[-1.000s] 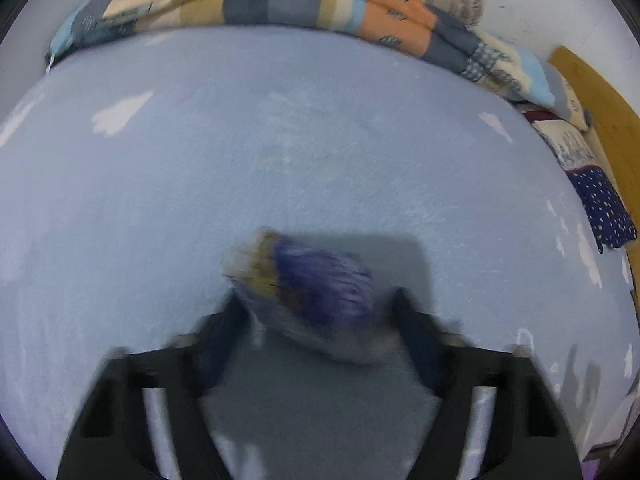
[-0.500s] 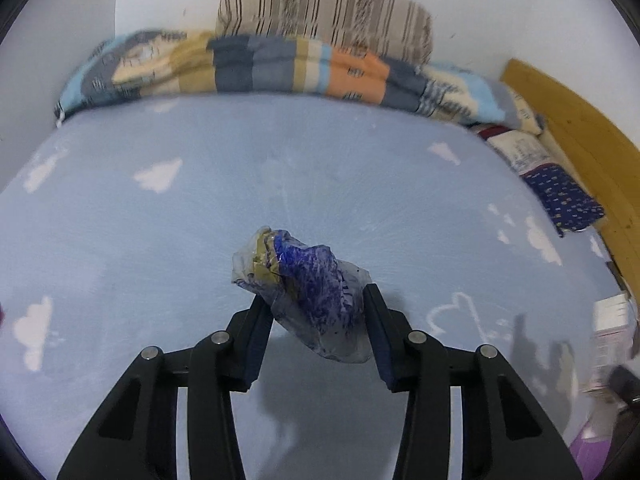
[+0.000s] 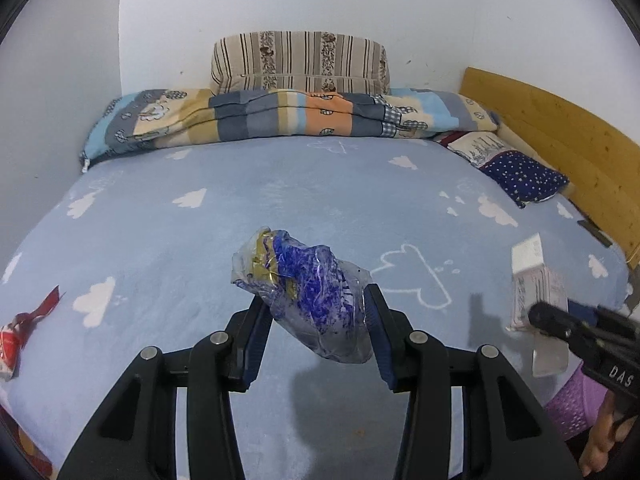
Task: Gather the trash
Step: 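Grasp the blue plastic bag with the left tool while the right tool holds the paper box, then lift the plastic bag and paper box above the bed with both tools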
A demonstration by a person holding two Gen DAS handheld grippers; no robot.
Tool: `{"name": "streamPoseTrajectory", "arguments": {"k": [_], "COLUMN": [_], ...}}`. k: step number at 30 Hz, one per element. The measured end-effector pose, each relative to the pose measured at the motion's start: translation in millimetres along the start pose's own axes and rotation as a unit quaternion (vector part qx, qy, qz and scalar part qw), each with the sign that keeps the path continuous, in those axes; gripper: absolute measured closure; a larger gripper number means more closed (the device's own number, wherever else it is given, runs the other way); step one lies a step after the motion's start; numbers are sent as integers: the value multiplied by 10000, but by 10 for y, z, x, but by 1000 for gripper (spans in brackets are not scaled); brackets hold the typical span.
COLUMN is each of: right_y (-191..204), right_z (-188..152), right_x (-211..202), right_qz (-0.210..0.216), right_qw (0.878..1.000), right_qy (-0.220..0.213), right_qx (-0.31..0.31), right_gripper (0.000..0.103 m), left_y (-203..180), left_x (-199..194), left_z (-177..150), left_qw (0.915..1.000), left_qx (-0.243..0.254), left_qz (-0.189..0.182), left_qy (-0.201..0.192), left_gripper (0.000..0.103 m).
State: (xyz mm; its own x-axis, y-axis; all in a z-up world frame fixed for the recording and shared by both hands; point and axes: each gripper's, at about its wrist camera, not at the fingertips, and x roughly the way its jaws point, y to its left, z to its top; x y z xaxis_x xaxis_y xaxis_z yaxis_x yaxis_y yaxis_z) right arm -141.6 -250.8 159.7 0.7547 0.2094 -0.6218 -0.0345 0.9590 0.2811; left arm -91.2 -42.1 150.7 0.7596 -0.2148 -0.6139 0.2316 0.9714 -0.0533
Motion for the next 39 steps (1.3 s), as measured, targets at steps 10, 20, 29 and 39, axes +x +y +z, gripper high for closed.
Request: {"name": "streamPoseTrajectory", "arguments": {"k": [10,20,29,39], "right_y": [197,180,196,306], "right_z": [-48,-37,-55,-79], "right_x": [90,161,190,199], "right_qz": [-91,-81,-420,-857], "right_qw": [9982,9982,9965,9888], "right_qy": [-78,4,32,-92], "right_qx": [-588,-588,-716,-1217], "right_gripper": [62,62,61,61], "left_y": [-62,-156,-163,-167], "left_x": [196,185,169,168], "left_z": [-142,-153,-131,-141], "left_qw": [9990,9977,9980,9980], "left_qx": [375,622,601,606], "left_qz": [254,264,150,117], "left_qy": [30,-88,-103,-102], "left_gripper": [58,58,58,58]}}
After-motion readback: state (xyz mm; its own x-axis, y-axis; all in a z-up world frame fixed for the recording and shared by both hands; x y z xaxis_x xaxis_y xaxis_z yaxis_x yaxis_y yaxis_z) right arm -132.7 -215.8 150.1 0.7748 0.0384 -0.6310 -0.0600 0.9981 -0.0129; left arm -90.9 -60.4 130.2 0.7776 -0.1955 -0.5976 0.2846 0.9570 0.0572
